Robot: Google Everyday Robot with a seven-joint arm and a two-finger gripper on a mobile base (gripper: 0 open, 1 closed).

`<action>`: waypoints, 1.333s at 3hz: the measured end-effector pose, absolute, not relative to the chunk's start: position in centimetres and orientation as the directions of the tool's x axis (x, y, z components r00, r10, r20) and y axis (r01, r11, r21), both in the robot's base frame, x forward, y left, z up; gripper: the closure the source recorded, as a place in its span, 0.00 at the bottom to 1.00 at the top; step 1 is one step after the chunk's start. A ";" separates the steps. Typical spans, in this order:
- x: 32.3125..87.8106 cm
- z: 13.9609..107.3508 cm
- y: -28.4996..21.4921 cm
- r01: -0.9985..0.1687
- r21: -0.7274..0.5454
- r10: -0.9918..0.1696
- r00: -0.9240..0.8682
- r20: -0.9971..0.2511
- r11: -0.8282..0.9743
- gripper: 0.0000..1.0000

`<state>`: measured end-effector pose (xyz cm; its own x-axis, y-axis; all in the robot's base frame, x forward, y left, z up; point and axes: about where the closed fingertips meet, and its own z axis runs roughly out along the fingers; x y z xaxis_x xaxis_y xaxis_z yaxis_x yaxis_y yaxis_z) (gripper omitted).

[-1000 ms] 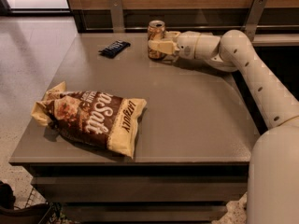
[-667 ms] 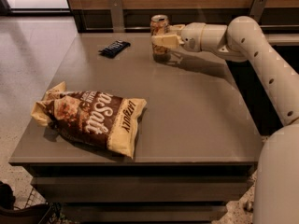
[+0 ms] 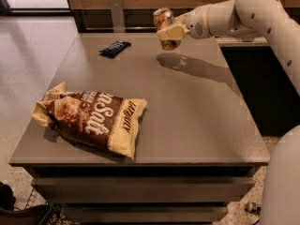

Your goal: Knock orange can over

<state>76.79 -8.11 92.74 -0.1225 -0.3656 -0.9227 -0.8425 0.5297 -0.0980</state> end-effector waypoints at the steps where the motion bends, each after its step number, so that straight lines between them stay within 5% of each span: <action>1: 76.0 93.0 -8.1 -0.843 -0.154 -0.507 -0.156 -0.848 0.516 1.00; 4: 75.0 90.5 -9.1 -0.855 -0.236 -0.793 -0.280 -0.541 0.462 1.00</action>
Offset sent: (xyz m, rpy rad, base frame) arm -0.0207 -0.0104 -0.0001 -0.5298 0.1301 -0.0104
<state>74.99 -9.10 90.51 -0.2798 -0.7931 -0.5410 -0.8547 0.4625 -0.2359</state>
